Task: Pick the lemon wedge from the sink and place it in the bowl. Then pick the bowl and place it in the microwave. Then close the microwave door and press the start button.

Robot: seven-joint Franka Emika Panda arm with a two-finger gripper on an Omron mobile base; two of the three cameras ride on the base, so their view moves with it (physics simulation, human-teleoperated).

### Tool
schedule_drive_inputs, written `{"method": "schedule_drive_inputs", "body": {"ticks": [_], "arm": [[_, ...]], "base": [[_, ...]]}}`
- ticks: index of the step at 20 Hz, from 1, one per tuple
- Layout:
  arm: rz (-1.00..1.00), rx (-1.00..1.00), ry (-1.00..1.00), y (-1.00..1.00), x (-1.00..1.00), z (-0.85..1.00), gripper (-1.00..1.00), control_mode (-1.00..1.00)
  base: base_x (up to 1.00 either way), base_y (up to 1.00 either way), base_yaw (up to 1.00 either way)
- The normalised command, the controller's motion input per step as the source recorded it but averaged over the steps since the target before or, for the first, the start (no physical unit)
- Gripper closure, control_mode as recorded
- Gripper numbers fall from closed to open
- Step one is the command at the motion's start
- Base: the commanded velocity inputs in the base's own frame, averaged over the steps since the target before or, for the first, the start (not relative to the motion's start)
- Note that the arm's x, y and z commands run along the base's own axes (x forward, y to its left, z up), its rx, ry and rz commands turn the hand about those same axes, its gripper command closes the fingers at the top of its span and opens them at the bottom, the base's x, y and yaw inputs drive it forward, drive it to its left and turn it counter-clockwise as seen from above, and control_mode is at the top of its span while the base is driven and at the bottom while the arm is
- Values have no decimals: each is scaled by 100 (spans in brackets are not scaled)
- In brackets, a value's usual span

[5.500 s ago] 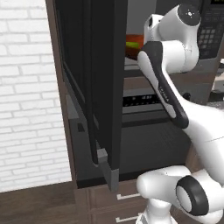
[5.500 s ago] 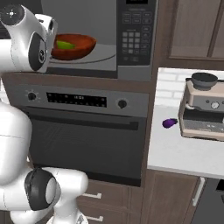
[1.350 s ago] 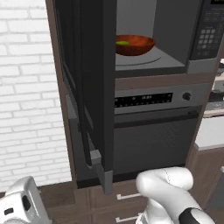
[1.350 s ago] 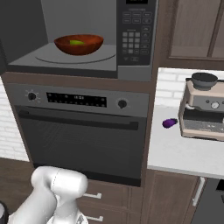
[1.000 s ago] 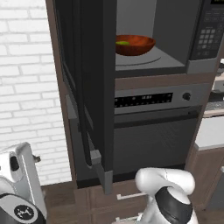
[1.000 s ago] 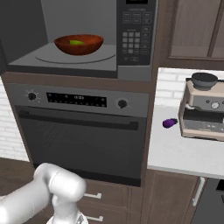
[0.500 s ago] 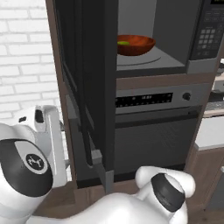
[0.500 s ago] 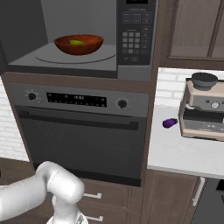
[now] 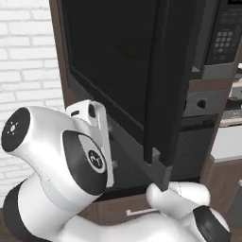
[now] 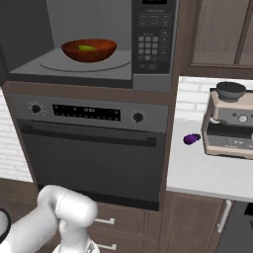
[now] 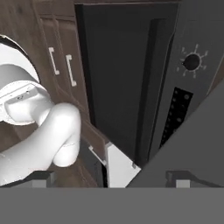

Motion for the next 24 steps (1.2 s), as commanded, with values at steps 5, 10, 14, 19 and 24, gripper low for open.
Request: {"method": "schedule_drive_inputs", "body": {"ticks": [5, 10, 14, 19, 24], "arm": [[3, 0, 0, -100, 57, 11, -100, -100], [1, 0, 0, -96, 98, 27, -100, -100], [1, 0, 2, -70, 100, 41, -100, -100], [1, 0, 8, -34, 100, 29, -100, -100], [0, 0, 10, -5, 100, 35, -100, -100]], "base": [[0, 0, 0], [0, 0, 0], [0, 0, 0], [0, 0, 0], [0, 0, 0]]}}
